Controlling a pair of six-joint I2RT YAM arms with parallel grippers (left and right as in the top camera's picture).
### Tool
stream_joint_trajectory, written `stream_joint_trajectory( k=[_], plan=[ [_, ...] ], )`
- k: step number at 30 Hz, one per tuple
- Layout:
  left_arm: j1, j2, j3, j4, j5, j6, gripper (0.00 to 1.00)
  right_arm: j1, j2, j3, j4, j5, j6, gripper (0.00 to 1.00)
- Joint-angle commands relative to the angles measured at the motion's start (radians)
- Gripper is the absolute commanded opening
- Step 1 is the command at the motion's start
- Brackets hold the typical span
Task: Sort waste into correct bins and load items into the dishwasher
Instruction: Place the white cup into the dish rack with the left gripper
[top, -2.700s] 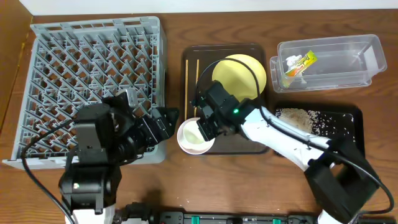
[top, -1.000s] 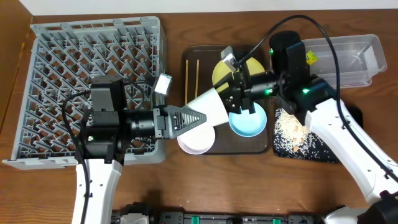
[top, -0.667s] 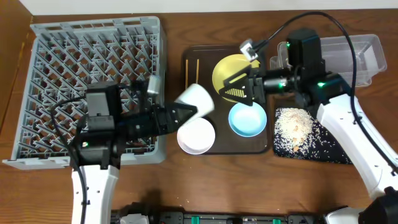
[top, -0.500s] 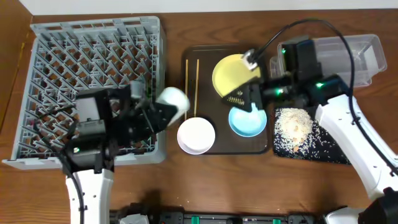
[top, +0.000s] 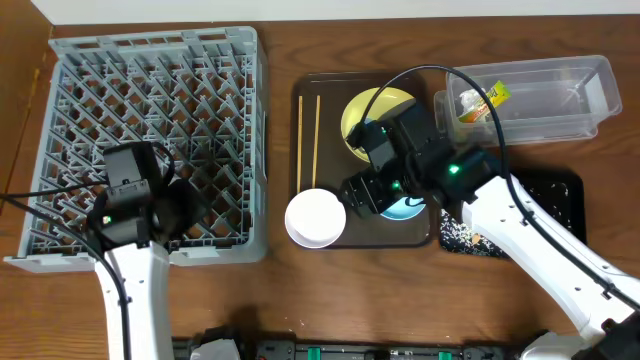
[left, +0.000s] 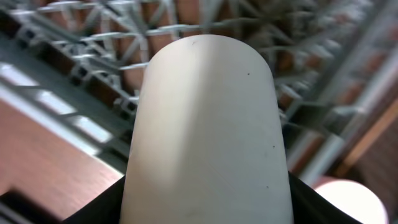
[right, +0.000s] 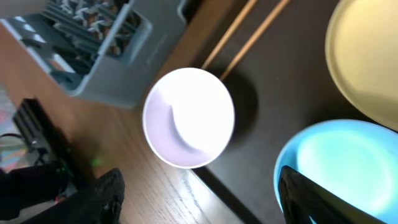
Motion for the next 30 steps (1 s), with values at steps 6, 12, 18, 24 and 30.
stream_joint_trajectory(
  k=[6, 12, 18, 24, 30],
  plan=[
    [0.210, 0.038, 0.028, 0.006, -0.090, -0.116, 0.57, 0.008, 0.002, 0.005, -0.028, 0.030, -0.014, 0.78],
    [0.327, 0.080, 0.027, 0.059, 0.028, -0.116, 0.57, 0.008, 0.002, 0.005, -0.024, 0.030, -0.014, 0.79],
    [0.336, 0.188, 0.027, 0.074, 0.094, -0.117, 0.75, 0.008, 0.002, 0.005, -0.026, 0.029, -0.014, 0.79],
    [0.360, 0.198, 0.043, 0.081, 0.167, -0.118, 0.91, 0.008, 0.002, 0.005, -0.039, 0.030, -0.015, 0.79],
    [0.364, 0.135, 0.124, 0.031, 0.337, -0.034, 0.91, 0.008, 0.002, 0.005, -0.032, 0.032, -0.014, 0.79]
  ],
)
